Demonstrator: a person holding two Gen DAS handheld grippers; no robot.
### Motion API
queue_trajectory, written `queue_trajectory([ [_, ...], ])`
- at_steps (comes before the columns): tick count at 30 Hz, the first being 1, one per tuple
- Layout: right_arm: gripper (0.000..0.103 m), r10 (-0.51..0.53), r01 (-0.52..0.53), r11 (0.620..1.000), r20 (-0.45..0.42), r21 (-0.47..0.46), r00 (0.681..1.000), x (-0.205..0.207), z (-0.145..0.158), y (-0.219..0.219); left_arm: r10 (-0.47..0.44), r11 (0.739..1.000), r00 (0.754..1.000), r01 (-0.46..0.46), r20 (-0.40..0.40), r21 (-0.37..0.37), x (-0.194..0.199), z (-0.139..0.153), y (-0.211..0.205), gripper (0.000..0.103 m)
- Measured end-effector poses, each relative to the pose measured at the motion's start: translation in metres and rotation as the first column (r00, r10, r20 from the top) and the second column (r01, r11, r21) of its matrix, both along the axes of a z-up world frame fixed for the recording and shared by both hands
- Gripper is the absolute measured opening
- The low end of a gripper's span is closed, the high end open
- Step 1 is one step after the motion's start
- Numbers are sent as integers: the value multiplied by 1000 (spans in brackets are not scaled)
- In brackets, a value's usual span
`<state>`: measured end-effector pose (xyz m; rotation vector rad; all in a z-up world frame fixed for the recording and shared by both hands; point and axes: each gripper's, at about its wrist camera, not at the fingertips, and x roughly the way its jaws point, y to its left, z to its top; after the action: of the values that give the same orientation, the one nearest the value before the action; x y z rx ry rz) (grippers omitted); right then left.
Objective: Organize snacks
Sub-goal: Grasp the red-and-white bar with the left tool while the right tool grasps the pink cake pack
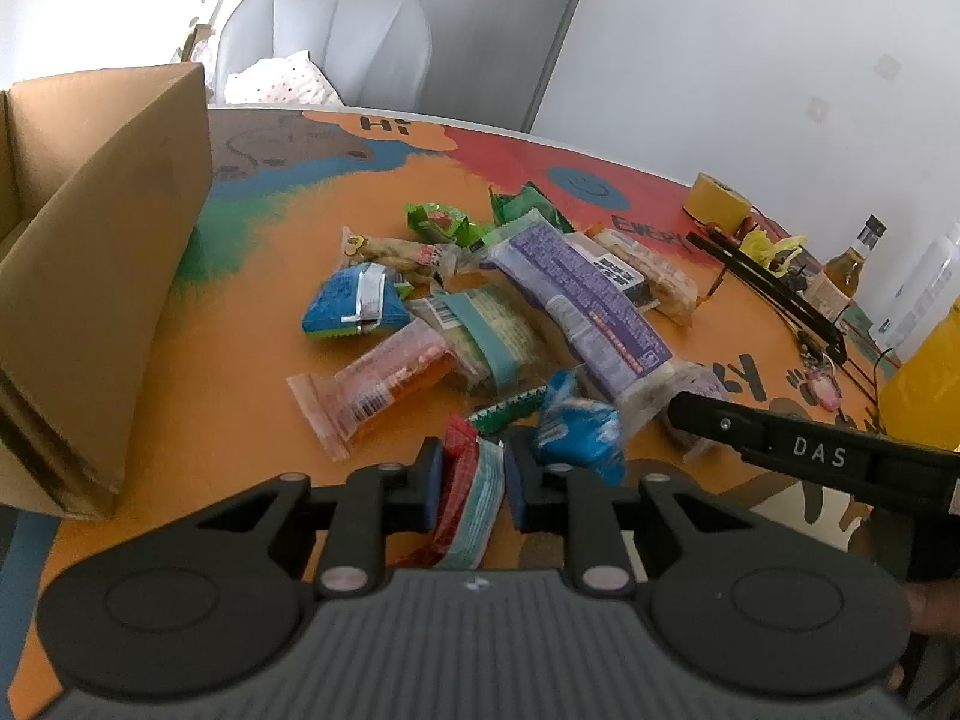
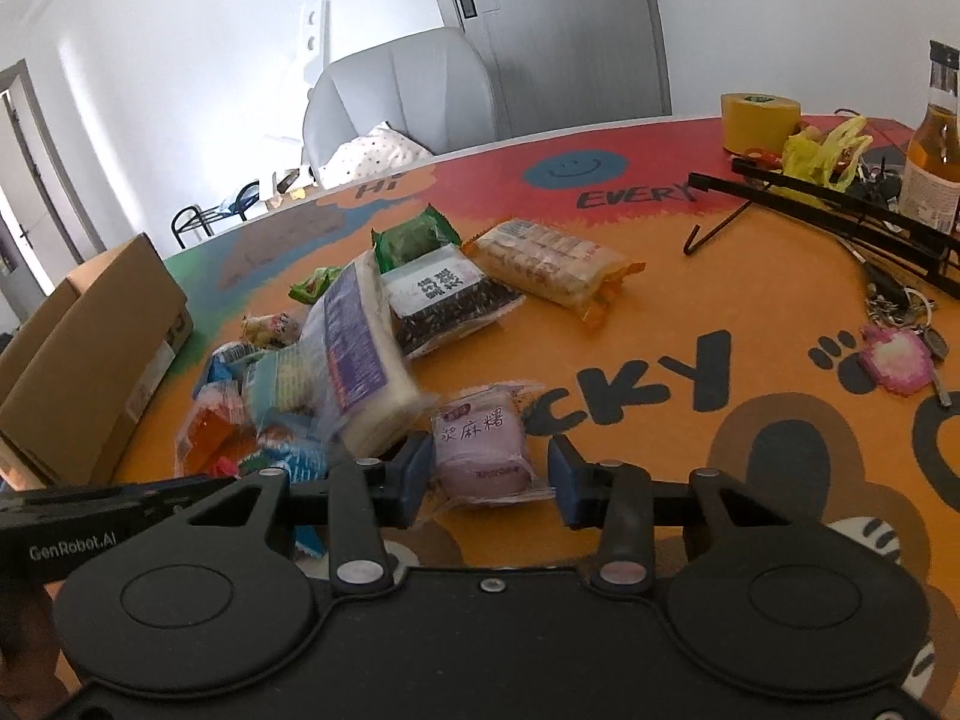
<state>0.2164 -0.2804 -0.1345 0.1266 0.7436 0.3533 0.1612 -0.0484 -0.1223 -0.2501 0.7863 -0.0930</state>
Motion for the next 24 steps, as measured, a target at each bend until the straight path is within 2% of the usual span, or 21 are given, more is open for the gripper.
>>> queue_trajectory([
  [8, 40, 12, -14, 999, -42, -34, 999, -11, 4, -2, -12, 1000, 1000, 12, -5, 13, -4, 0, -2, 22],
  [15, 56, 11, -13, 997, -30, -71, 999, -14, 4, 6, -43, 995, 999, 43, 4, 88, -6, 0, -15, 30],
  [21, 58, 19, -19, 993, 2, -120, 1000, -15, 1, 17, -34, 994, 999, 34, -5, 108, -13, 1, -12, 35],
  [23, 53, 18, -15, 990, 18, -143, 1000, -17, 0, 20, -36, 992, 999, 36, 1, 117, -16, 0, -11, 35],
  [24, 42, 17, -13, 989, 24, -151, 1000, -17, 0, 20, -38, 992, 999, 38, 2, 121, -17, 0, -11, 35],
])
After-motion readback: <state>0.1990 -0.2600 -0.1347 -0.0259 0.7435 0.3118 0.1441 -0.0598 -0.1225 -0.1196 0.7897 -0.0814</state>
